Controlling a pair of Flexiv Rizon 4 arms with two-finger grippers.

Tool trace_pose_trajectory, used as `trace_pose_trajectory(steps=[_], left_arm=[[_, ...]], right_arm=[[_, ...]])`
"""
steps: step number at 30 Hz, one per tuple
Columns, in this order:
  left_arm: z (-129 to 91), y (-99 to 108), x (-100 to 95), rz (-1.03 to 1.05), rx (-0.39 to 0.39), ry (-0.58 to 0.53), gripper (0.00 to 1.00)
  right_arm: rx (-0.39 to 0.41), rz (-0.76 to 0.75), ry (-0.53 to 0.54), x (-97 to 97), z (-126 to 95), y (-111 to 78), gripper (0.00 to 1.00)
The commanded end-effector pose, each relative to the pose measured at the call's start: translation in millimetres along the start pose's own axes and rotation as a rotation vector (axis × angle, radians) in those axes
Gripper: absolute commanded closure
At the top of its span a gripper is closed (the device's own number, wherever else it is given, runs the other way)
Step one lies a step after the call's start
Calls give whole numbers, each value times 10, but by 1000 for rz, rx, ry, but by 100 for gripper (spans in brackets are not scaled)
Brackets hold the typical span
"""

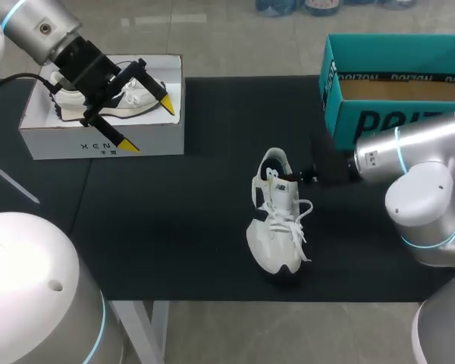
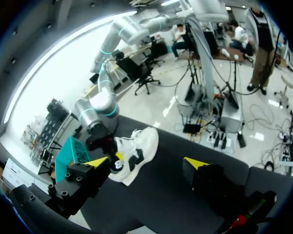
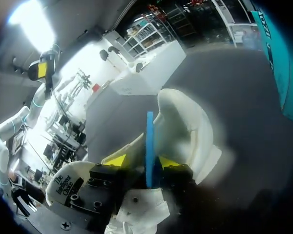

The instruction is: Take the shoe out of the shoebox, open the shoe tongue, remove and reinsert the insole, then place the shoe into the shoebox

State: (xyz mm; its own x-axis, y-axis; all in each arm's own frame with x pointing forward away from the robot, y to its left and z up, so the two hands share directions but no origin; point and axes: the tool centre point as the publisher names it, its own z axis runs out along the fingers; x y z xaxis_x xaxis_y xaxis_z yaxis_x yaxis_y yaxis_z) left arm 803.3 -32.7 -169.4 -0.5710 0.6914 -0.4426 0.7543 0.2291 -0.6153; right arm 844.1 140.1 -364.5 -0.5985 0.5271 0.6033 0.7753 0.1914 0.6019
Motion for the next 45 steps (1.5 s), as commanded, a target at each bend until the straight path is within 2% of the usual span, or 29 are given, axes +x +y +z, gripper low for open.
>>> trace_pose_trajectory(steps=[1, 4, 8, 11, 16, 21, 26, 42, 43, 44, 45], left_arm=[[-2, -3, 5, 0, -2, 1, 0], [-2, -3, 5, 0, -2, 1, 0], [-2, -3, 5, 0, -2, 1, 0], [-2, -3, 5, 0, -2, 1, 0], [-2, -3, 5, 0, -2, 1, 0], [-2, -3, 5, 0, -2, 1, 0], [-2, -3, 5, 0, -2, 1, 0], [-2, -3, 5, 0, -2, 1, 0], [-2, -3, 5, 0, -2, 1, 0], [-2, -3, 5, 0, -2, 1, 0], [-2, -3, 5, 0, -2, 1, 0]], right_arm=[[-9, -13, -30, 62, -113, 165, 0], [-30, -24, -58, 74, -194, 308, 0], [-37, 0, -150, 96, -337, 467, 0], [57, 63, -304, 211, -424, 575, 0], [264, 161, -662, 404, -475, 638, 0], [356, 188, -873, 539, -448, 666, 0], [476, 209, -1153, 496, -391, 603, 0], [489, 220, -1139, 477, -415, 612, 0], [498, 229, -1150, 442, -413, 594, 79], [508, 232, -1140, 419, -407, 577, 100], [511, 250, -1106, 397, -399, 561, 100]])
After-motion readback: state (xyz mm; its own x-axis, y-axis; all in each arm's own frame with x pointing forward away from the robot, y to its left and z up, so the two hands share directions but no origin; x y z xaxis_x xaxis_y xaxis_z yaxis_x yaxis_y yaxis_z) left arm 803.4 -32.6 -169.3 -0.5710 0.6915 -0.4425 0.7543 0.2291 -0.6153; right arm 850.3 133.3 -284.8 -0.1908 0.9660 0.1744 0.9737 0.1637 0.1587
